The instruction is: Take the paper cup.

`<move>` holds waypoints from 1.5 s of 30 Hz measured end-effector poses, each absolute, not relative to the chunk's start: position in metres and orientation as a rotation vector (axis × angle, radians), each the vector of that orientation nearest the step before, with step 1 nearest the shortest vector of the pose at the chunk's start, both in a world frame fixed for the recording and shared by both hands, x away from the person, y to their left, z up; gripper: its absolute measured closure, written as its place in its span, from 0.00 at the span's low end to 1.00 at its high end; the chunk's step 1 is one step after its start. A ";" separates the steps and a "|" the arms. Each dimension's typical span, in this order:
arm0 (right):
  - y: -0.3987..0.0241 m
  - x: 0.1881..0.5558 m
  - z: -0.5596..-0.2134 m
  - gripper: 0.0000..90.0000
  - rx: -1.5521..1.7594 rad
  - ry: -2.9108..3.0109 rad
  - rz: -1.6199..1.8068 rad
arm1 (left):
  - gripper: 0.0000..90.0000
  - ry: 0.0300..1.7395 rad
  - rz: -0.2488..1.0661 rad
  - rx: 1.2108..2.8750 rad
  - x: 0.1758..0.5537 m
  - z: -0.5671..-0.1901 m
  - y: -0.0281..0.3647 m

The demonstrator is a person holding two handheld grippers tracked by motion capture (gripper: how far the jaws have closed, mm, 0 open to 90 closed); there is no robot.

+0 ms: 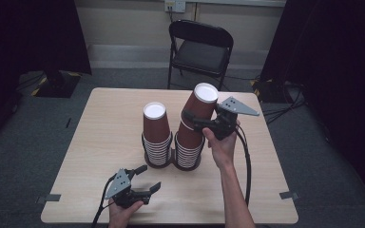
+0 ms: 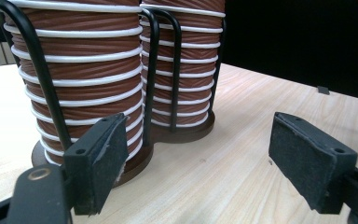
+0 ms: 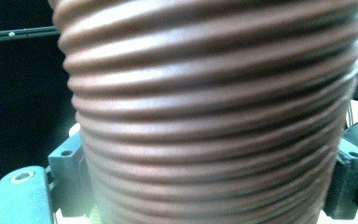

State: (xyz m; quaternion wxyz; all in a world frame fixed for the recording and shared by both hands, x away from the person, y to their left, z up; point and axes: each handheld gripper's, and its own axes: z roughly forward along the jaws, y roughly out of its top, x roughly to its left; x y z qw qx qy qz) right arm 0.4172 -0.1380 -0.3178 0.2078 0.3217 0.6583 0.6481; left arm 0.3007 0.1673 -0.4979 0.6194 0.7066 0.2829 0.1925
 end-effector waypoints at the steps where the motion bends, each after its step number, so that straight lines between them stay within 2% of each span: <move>1: -0.140 0.416 -0.317 0.14 0.904 1.826 1.808 | 0.23 0.648 0.437 1.629 0.301 -0.498 0.168; 3: -0.143 0.415 -0.315 0.14 0.898 1.821 1.827 | 0.26 0.650 0.423 1.630 0.302 -0.498 0.167; 12: -0.163 0.398 -0.309 0.15 0.928 1.755 1.855 | 0.26 0.663 0.417 1.627 0.303 -0.497 0.167; 16: -0.171 0.387 -0.310 0.14 0.944 1.734 1.843 | 0.23 0.666 0.374 1.623 0.305 -0.496 0.165; 26: -0.185 0.359 -0.317 0.14 0.996 1.691 1.867 | 0.20 0.682 0.421 1.572 0.301 -0.491 0.164; 33: -0.186 0.343 -0.328 0.15 1.027 1.696 1.889 | 0.26 0.633 0.408 1.581 0.302 -0.488 0.160; 39: -0.183 0.335 -0.352 0.15 1.058 1.724 1.900 | 0.31 0.608 0.381 1.593 0.304 -0.488 0.155; 45: -0.178 0.332 -0.372 0.15 1.090 1.753 1.953 | 0.31 0.597 0.375 1.587 0.306 -0.488 0.152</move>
